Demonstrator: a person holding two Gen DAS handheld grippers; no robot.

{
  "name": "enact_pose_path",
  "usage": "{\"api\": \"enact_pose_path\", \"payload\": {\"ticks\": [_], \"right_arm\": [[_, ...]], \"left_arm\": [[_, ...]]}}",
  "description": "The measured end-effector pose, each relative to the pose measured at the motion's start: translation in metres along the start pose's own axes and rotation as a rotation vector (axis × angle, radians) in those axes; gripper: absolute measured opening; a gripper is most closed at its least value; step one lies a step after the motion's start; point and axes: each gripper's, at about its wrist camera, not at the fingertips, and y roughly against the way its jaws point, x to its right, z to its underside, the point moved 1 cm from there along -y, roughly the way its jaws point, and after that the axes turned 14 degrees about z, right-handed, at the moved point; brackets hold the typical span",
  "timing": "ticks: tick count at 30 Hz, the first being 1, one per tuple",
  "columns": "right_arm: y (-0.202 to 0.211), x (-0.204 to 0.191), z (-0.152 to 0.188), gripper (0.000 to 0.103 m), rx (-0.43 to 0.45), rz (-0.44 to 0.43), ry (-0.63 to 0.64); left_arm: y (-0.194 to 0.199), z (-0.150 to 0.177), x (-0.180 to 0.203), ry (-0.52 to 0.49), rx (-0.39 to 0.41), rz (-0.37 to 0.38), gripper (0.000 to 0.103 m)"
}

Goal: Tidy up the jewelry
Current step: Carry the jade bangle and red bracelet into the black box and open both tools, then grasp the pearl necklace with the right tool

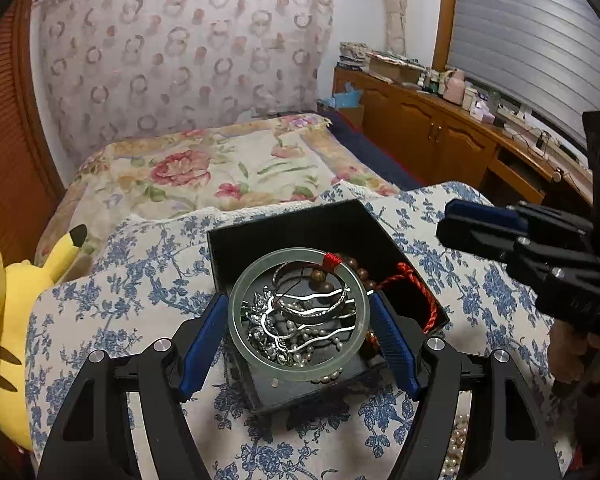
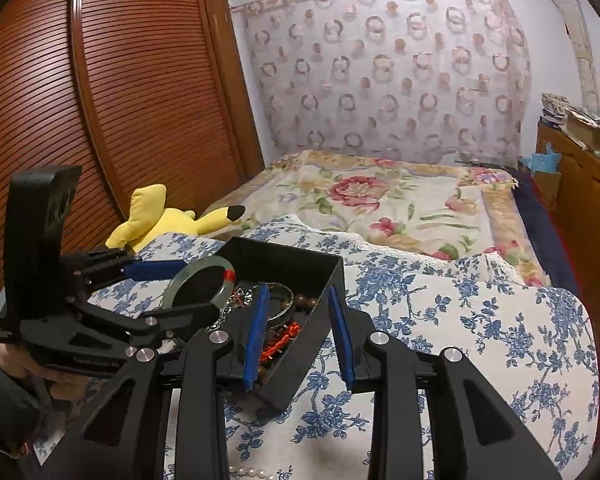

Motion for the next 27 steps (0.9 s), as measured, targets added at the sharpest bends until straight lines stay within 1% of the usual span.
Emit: {"api": "enact_pose_path", "payload": {"ticks": [10, 16, 18, 21, 23, 26, 27], "right_arm": [[-0.002, 0.001, 0.003, 0.033, -0.013, 0.004, 0.007], [0.008, -0.001, 0.002, 0.033, -0.002, 0.015, 0.025], [0.014, -0.001, 0.004, 0.033, 0.004, 0.021, 0.035], [0.025, -0.001, 0.01, 0.033, 0.006, 0.036, 0.052], [0.032, 0.0, 0.018, 0.033, 0.002, 0.046, 0.057], [0.04, 0.0, 0.031, 0.033, -0.013, 0.057, 0.064], [0.042, 0.0, 0.037, 0.033, -0.022, 0.063, 0.066]], "left_arm": [[-0.005, 0.001, 0.006, -0.028, -0.013, -0.023, 0.069], [0.002, 0.004, 0.007, -0.021, -0.003, -0.022, 0.069], [0.005, 0.006, 0.01, -0.02, 0.002, -0.023, 0.073], [0.011, 0.012, 0.013, -0.022, 0.008, -0.024, 0.076], [0.017, 0.017, 0.016, -0.021, 0.017, -0.026, 0.081], [0.025, 0.027, 0.02, -0.019, 0.024, -0.027, 0.083], [0.027, 0.029, 0.022, -0.018, 0.026, -0.028, 0.086]]}}
